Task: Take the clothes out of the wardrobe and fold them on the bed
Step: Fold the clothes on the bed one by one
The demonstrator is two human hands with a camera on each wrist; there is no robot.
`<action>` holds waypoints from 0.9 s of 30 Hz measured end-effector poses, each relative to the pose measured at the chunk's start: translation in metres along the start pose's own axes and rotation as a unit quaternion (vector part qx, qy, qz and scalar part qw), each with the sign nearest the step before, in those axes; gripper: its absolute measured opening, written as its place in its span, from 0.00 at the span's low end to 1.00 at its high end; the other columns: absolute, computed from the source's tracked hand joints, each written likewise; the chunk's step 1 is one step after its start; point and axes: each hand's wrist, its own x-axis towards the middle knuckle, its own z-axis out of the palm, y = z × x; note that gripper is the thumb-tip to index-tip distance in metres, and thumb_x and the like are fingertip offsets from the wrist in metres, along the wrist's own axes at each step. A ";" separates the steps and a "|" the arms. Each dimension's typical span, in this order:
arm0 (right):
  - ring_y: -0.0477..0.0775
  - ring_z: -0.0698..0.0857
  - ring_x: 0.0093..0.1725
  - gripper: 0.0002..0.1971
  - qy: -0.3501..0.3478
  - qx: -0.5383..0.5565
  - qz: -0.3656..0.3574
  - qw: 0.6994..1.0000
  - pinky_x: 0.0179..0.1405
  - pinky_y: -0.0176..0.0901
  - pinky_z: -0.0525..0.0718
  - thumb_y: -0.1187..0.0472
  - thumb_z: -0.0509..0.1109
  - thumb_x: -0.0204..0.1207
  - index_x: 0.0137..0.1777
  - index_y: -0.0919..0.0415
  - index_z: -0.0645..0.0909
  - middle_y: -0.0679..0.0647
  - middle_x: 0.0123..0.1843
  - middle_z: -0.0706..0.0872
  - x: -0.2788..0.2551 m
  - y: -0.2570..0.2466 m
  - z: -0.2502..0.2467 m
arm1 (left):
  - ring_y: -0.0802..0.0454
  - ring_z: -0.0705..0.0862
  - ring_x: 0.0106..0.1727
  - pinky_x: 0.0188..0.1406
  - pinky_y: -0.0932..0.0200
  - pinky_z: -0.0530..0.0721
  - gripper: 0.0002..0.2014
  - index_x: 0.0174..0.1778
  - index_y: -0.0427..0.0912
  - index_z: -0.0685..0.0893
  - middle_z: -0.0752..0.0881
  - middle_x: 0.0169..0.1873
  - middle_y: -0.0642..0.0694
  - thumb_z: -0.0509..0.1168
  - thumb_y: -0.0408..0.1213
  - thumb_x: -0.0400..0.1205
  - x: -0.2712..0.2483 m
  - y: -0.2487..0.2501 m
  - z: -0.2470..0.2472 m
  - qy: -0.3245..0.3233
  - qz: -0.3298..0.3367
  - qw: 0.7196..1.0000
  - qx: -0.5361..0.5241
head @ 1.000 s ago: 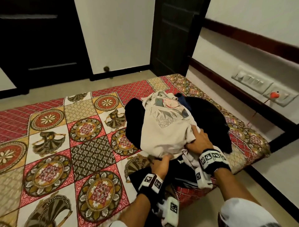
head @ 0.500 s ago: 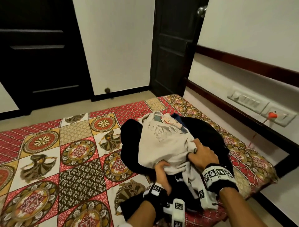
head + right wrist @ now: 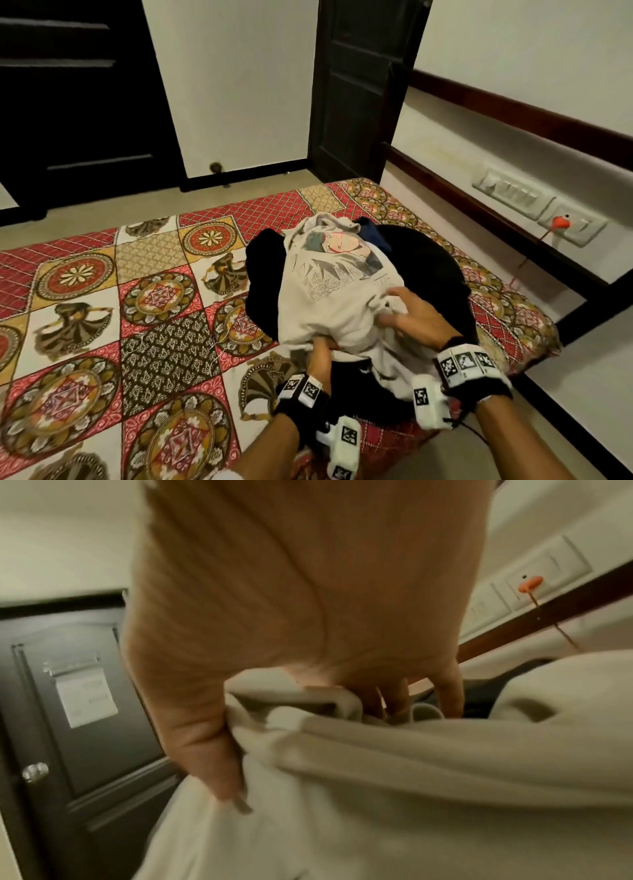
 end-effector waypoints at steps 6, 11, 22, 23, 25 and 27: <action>0.67 0.89 0.58 0.14 0.210 -0.140 -0.020 0.967 0.59 0.54 0.80 0.50 0.72 0.70 0.52 0.55 0.90 0.60 0.52 0.93 -0.028 -0.051 0.004 | 0.35 0.91 0.49 0.57 0.37 0.89 0.31 0.49 0.38 0.92 0.93 0.48 0.38 0.71 0.56 0.56 -0.015 0.024 -0.045 0.103 0.032 0.994 -0.002; 0.72 0.88 0.47 0.03 0.324 -0.065 -0.017 0.944 0.44 0.53 0.81 0.60 0.71 0.76 0.45 0.56 0.87 0.64 0.42 0.90 -0.048 -0.086 -0.016 | 0.33 0.89 0.52 0.57 0.36 0.89 0.19 0.55 0.34 0.88 0.90 0.52 0.35 0.68 0.46 0.78 -0.096 0.093 -0.046 0.089 0.133 0.987 -0.028; 0.65 0.89 0.54 0.12 0.426 0.090 -0.186 0.881 0.52 0.52 0.86 0.48 0.66 0.83 0.54 0.52 0.89 0.55 0.50 0.93 -0.126 -0.291 -0.143 | 0.44 0.84 0.49 0.43 0.51 0.86 0.08 0.51 0.40 0.83 0.84 0.46 0.40 0.63 0.41 0.88 -0.305 0.373 -0.104 -0.074 0.386 0.912 -0.116; 0.64 0.89 0.56 0.13 0.441 0.109 -0.213 0.865 0.55 0.52 0.86 0.49 0.67 0.83 0.57 0.51 0.90 0.55 0.52 0.94 -0.141 -0.319 -0.155 | 0.43 0.84 0.51 0.45 0.51 0.86 0.07 0.51 0.41 0.82 0.83 0.47 0.39 0.62 0.39 0.88 -0.334 0.396 -0.120 -0.083 0.424 0.895 -0.112; 0.64 0.88 0.60 0.14 0.462 0.134 -0.255 0.839 0.60 0.51 0.84 0.50 0.67 0.84 0.61 0.50 0.91 0.56 0.57 0.93 -0.170 -0.369 -0.179 | 0.42 0.84 0.49 0.48 0.47 0.84 0.06 0.50 0.41 0.82 0.83 0.46 0.37 0.62 0.38 0.87 -0.384 0.428 -0.146 -0.101 0.498 0.856 -0.092; 0.62 0.88 0.62 0.14 0.466 0.154 -0.295 0.820 0.62 0.50 0.83 0.50 0.67 0.84 0.62 0.49 0.91 0.54 0.59 0.93 -0.204 -0.425 -0.198 | 0.47 0.86 0.43 0.47 0.49 0.86 0.06 0.51 0.39 0.82 0.86 0.42 0.40 0.60 0.34 0.89 -0.438 0.453 -0.175 -0.114 0.558 0.817 -0.087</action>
